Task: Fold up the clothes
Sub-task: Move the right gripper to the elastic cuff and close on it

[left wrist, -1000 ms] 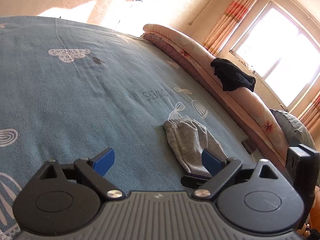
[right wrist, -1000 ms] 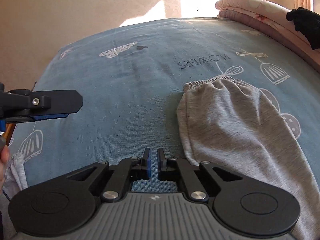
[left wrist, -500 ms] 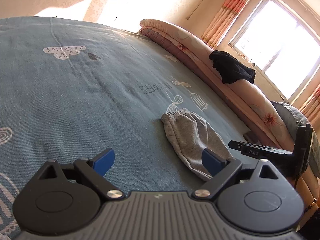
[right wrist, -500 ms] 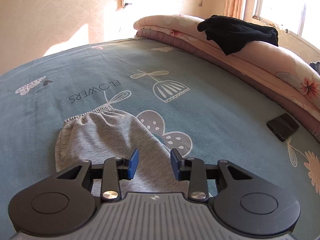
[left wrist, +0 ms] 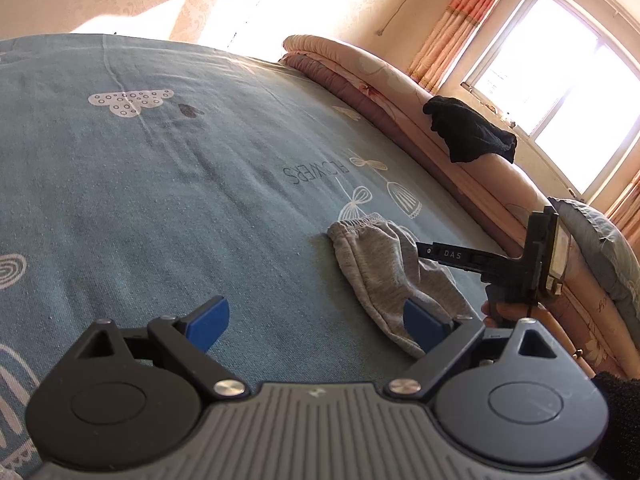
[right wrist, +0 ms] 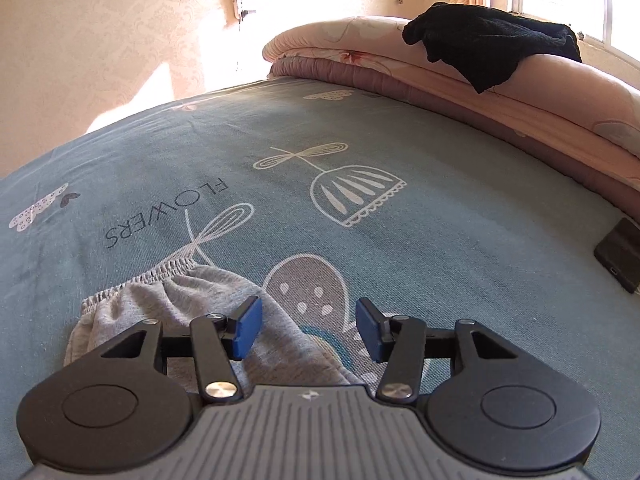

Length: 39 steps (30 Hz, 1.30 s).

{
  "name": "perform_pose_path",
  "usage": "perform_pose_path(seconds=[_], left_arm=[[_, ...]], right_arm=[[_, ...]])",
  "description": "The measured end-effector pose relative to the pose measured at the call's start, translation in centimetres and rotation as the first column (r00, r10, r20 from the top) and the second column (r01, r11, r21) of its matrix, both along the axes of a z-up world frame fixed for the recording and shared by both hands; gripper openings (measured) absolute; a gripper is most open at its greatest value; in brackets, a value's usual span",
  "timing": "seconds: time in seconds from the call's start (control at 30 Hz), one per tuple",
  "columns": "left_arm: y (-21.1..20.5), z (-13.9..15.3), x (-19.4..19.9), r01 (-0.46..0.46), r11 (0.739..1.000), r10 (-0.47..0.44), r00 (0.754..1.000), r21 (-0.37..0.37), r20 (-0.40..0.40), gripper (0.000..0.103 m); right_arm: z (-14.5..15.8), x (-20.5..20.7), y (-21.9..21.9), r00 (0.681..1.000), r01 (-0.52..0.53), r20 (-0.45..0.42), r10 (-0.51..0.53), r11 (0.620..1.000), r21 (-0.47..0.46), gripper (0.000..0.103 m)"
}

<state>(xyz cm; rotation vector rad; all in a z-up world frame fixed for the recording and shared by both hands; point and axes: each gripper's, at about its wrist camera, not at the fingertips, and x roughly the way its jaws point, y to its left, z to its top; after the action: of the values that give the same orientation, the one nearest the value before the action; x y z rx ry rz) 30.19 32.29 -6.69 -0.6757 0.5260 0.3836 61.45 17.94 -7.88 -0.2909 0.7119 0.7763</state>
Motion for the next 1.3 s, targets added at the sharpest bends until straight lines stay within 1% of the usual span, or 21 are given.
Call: perform_pose_path(seconds=[0.17,0.27,0.3,0.33,0.4,0.47,0.5,0.6,0.67,0.8,0.87,0.9,0.97,1.03,1.07,1.1,1.13,1.17,1.2,1.23,1.3], left_arm=[[0.0,-0.1,0.1,0.004,1.000,-0.004,1.000,-0.005,-0.004,0.094],[0.0,-0.1,0.2,0.007,1.000,-0.007,1.000,-0.002,-0.006,0.094],[-0.1,-0.2,0.2,0.008,1.000,-0.008,1.000,-0.002,-0.005,0.094],[-0.1,-0.2,0.2,0.009,1.000,-0.009,1.000,-0.004,-0.005,0.094],[-0.1,-0.2,0.3,0.012,1.000,-0.012,1.000,-0.007,-0.008,0.094],[-0.1,-0.3,0.3,0.015,1.000,-0.015,1.000,-0.011,-0.009,0.094],[-0.1,-0.3,0.3,0.015,1.000,-0.015,1.000,-0.011,-0.008,0.094],[-0.1,-0.3,0.2,0.014,1.000,-0.014,1.000,-0.011,-0.002,0.094],[0.0,-0.3,0.2,0.014,1.000,-0.014,1.000,-0.015,-0.003,0.094],[0.1,-0.4,0.2,0.008,1.000,-0.008,1.000,-0.018,-0.008,0.094],[0.1,-0.3,0.2,0.007,1.000,-0.007,1.000,-0.014,-0.004,0.094],[0.1,-0.2,0.2,0.007,1.000,-0.007,1.000,-0.012,-0.001,0.094],[0.0,-0.2,0.2,0.010,1.000,-0.010,1.000,-0.011,0.000,0.094],[0.0,-0.2,0.2,0.010,1.000,-0.010,1.000,-0.012,-0.003,0.094],[0.0,-0.2,0.2,0.010,1.000,-0.011,1.000,-0.012,-0.003,0.094],[-0.1,-0.1,0.2,0.012,1.000,-0.012,1.000,-0.010,-0.001,0.094],[-0.1,-0.1,0.1,0.012,1.000,-0.012,1.000,-0.009,0.001,0.094],[0.0,0.0,0.0,0.011,1.000,-0.011,1.000,-0.010,0.004,0.094],[0.0,0.1,0.0,0.009,1.000,-0.009,1.000,-0.011,0.007,0.094],[0.1,0.1,-0.1,0.007,1.000,-0.007,1.000,-0.014,0.010,0.094],[0.3,0.1,-0.3,0.003,1.000,-0.002,1.000,-0.020,0.015,0.094]], right_arm=[[-1.2,-1.8,0.7,0.997,-0.052,0.055,0.055,0.997,-0.061,0.058],[-0.8,-2.3,1.0,0.996,-0.069,0.045,0.074,0.993,-0.100,0.056],[-0.5,-2.5,1.2,0.995,-0.088,0.036,0.093,0.989,-0.115,0.044],[-0.3,-3.0,1.5,0.992,-0.112,0.042,0.119,0.984,-0.137,0.028],[0.0,-4.0,2.1,0.983,-0.156,0.063,0.170,0.970,-0.185,0.006],[0.1,-5.0,2.6,0.973,-0.155,0.135,0.190,0.960,-0.232,0.005],[0.2,-5.0,2.7,0.971,-0.126,0.171,0.169,0.964,-0.233,0.005],[1.3,-3.8,2.6,0.967,-0.010,0.248,0.055,0.983,-0.181,0.005],[1.9,-2.8,2.5,0.957,0.061,0.289,-0.010,0.984,-0.166,0.005],[2.3,-1.0,2.6,0.932,0.156,0.353,-0.085,0.971,-0.179,0.005],[2.0,0.2,2.6,0.929,0.208,0.343,-0.139,0.962,-0.175,0.006],[1.8,0.8,2.6,0.932,0.227,0.324,-0.160,0.958,-0.178,0.012],[1.5,1.1,2.4,0.939,0.228,0.302,-0.167,0.957,-0.180,0.016],[1.7,0.3,2.2,0.927,0.234,0.337,-0.166,0.957,-0.171,0.039],[2.0,-0.2,2.0,0.922,0.233,0.348,-0.167,0.959,-0.158,0.042],[2.4,-0.8,1.8,0.921,0.231,0.351,-0.170,0.963,-0.139,0.043],[2.8,-1.3,1.7,0.930,0.212,0.329,-0.164,0.971,-0.114,0.043],[3.3,-1.9,1.6,0.951,0.163,0.278,-0.134,0.983,-0.082,0.043],[3.6,-2.6,1.7,0.973,0.094,0.218,-0.079,0.994,-0.060,0.043],[3.7,-3.5,1.9,0.984,0.034,0.178,-0.024,0.998,-0.054,0.043],[3.1,-5.5,3.0,0.988,-0.058,0.136,0.068,0.995,-0.079,0.043]])
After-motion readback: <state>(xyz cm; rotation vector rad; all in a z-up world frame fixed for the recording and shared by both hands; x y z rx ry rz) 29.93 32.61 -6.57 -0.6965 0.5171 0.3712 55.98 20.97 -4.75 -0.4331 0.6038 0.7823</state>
